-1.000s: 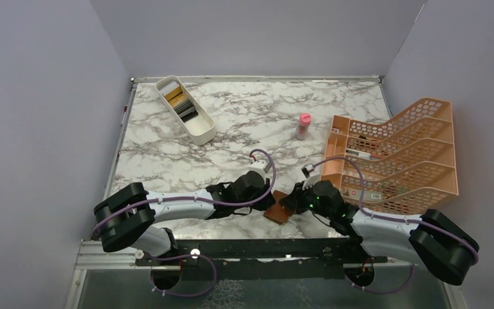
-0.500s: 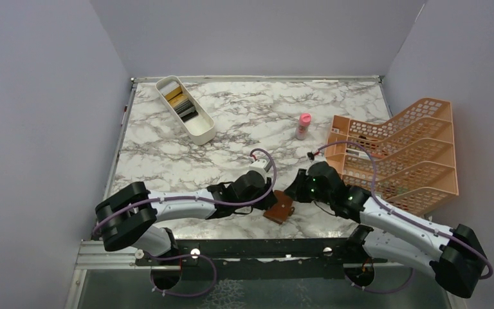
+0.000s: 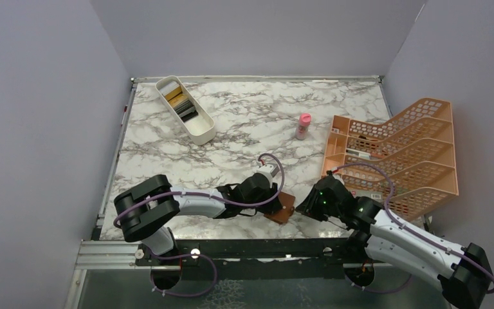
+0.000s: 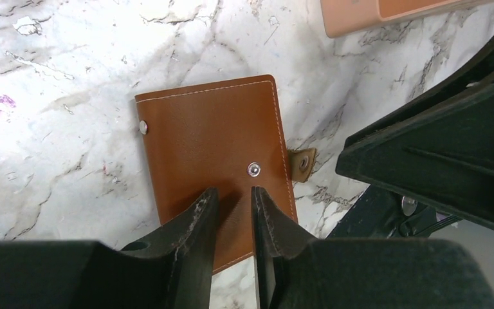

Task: Put the credit cards into the card holder
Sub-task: Close the card holder at the center of the board.

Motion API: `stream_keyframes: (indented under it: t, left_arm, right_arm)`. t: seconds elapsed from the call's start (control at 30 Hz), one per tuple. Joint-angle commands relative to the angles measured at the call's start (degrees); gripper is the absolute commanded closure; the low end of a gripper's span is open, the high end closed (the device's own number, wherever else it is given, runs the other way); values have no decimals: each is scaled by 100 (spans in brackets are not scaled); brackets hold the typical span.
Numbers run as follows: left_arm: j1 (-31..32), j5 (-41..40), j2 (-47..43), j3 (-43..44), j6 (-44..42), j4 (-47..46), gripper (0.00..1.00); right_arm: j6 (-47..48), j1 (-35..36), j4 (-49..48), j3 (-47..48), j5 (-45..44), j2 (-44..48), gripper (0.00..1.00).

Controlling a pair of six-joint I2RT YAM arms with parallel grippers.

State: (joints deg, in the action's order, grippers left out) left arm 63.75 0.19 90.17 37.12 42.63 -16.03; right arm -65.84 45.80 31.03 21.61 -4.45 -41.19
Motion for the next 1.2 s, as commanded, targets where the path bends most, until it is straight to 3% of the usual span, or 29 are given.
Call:
stream_keyframes:
  t: [0.0, 0.17, 0.83, 1.17]
  left_arm:
    - [-14, 29, 71, -47, 16, -138, 72]
    - [-46, -186, -109, -134, 76, -18, 75]
    - [-61, -182, -123, -154, 210, -17, 76]
    - [-79, -608, -356, 338, 147, 1121, 76]
  right_arm:
    - [-151, 34, -328, -116, 7, -142, 70]
    - [-39, 34, -962, -398, 111, -249, 77]
    - [409, 34, -1960, -422, 301, -981, 79]
    - [393, 34, -2082, -482, 397, -946, 80]
